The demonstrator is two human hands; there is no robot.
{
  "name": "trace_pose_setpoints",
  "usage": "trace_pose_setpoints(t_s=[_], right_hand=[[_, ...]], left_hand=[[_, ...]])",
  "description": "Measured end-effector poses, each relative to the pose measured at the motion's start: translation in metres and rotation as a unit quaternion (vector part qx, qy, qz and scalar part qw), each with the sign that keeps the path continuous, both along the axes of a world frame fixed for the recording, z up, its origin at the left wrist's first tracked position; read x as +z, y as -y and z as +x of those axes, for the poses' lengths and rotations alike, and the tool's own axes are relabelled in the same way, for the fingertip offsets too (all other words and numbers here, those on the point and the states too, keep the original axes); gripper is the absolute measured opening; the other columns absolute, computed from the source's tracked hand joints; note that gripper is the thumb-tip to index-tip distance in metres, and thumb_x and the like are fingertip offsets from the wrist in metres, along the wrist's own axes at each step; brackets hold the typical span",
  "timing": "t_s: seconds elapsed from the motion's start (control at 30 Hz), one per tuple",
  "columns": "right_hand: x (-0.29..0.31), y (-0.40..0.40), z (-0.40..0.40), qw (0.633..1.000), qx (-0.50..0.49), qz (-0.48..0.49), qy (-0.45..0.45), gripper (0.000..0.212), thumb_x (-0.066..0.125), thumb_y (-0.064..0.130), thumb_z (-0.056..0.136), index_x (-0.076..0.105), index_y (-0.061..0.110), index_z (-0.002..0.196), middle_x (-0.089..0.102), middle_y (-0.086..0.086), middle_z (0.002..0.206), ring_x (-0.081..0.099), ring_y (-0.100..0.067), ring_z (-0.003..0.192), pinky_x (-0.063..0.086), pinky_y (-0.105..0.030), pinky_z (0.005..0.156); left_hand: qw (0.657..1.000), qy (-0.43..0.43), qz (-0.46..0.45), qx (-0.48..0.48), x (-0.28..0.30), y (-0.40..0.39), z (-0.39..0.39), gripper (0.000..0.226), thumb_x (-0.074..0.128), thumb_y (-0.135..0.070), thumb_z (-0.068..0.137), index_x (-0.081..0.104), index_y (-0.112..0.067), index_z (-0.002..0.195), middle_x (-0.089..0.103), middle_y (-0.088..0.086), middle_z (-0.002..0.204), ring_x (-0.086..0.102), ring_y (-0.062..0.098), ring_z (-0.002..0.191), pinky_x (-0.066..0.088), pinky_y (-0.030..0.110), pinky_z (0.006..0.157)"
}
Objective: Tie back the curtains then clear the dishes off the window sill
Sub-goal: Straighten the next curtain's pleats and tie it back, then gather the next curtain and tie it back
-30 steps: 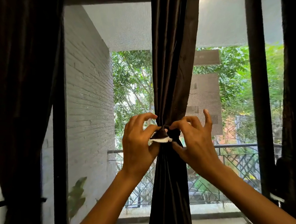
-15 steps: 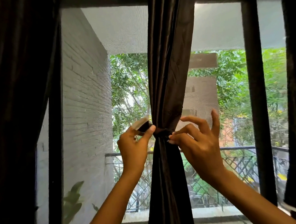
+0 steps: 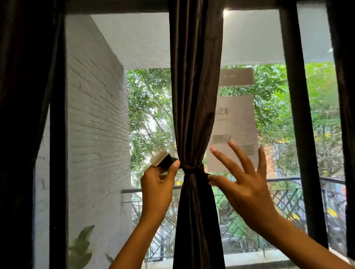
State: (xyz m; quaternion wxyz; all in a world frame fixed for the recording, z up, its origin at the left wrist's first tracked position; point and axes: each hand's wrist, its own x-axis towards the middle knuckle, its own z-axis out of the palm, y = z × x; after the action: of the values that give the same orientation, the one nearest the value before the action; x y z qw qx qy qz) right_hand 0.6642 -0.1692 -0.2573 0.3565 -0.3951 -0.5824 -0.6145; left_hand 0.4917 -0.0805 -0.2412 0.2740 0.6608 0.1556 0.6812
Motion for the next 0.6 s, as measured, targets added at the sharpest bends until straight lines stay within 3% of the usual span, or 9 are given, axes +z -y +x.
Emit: trace_pose_setpoints(t_s=[0.07,0.13,0.23,0.33,0.43,0.53,0.6], right_hand=[[-0.002,-0.007,0.004,0.999,-0.024,0.006,0.021,0.023,0.064,0.020,0.090,0.063,0.020,0.113,0.046,-0.010,0.143,0.033,-0.036,0.138,0.009,-0.068,0.108],[-0.002,-0.013,0.007,0.998,-0.057,0.016,0.035,0.035,0.059,0.026,0.093,0.058,0.019,0.128,0.045,-0.007,0.144,0.034,-0.033,0.138,0.008,-0.064,0.111],[-0.006,-0.017,0.008,0.995,-0.089,0.009,0.043,0.032,0.045,0.018,0.100,0.059,0.013,0.129,0.049,-0.004,0.142,0.036,-0.032,0.137,0.010,-0.061,0.112],[-0.007,-0.017,0.014,0.994,-0.105,0.009,0.040,0.047,0.022,0.000,0.101,0.062,0.007,0.124,0.056,-0.004,0.134,0.041,-0.034,0.132,0.007,-0.060,0.113],[-0.011,-0.014,0.027,0.992,-0.124,0.027,0.029,0.046,0.041,-0.013,0.089,0.054,0.007,0.128,0.060,-0.003,0.130,0.038,-0.032,0.135,0.003,-0.057,0.115],[-0.011,-0.003,0.018,0.992,-0.125,0.021,0.016,0.061,0.059,-0.008,0.078,0.046,0.012,0.134,0.050,-0.003,0.140,0.034,-0.032,0.137,0.008,-0.061,0.113],[-0.006,0.004,0.005,0.994,-0.109,0.014,0.010,0.050,0.053,0.003,0.085,0.047,0.015,0.133,0.045,-0.006,0.144,0.034,-0.031,0.138,0.013,-0.061,0.112]], left_hand=[[1.000,-0.007,0.011,0.001,-0.001,0.002,0.002,0.012,0.065,-0.028,0.085,0.067,-0.027,0.097,0.071,-0.007,0.094,0.066,0.003,0.090,0.050,0.012,0.076],[0.999,-0.022,0.035,0.019,-0.001,0.002,0.003,0.020,0.065,-0.025,0.086,0.068,-0.016,0.104,0.070,-0.007,0.096,0.065,0.003,0.093,0.049,0.009,0.076],[0.998,-0.030,0.051,0.027,0.000,0.002,0.003,0.020,0.066,-0.022,0.086,0.067,-0.014,0.104,0.068,-0.011,0.093,0.063,0.000,0.092,0.048,0.006,0.076],[0.998,-0.019,0.046,0.037,-0.002,0.000,-0.001,0.016,0.066,-0.020,0.086,0.067,-0.015,0.101,0.067,-0.010,0.092,0.064,0.006,0.090,0.047,0.005,0.075],[0.999,0.014,0.027,0.042,-0.003,-0.008,-0.011,0.018,0.066,-0.016,0.086,0.065,-0.020,0.104,0.068,-0.006,0.095,0.064,0.012,0.090,0.048,0.006,0.070],[0.998,0.012,0.052,0.032,-0.003,-0.008,-0.020,0.021,0.068,-0.017,0.084,0.063,-0.037,0.090,0.067,-0.024,0.086,0.065,0.009,0.089,0.053,0.021,0.076],[0.993,0.003,0.103,0.061,-0.003,-0.003,-0.022,0.016,0.068,-0.022,0.082,0.063,-0.032,0.092,0.065,-0.022,0.091,0.062,0.001,0.092,0.046,0.010,0.080]])
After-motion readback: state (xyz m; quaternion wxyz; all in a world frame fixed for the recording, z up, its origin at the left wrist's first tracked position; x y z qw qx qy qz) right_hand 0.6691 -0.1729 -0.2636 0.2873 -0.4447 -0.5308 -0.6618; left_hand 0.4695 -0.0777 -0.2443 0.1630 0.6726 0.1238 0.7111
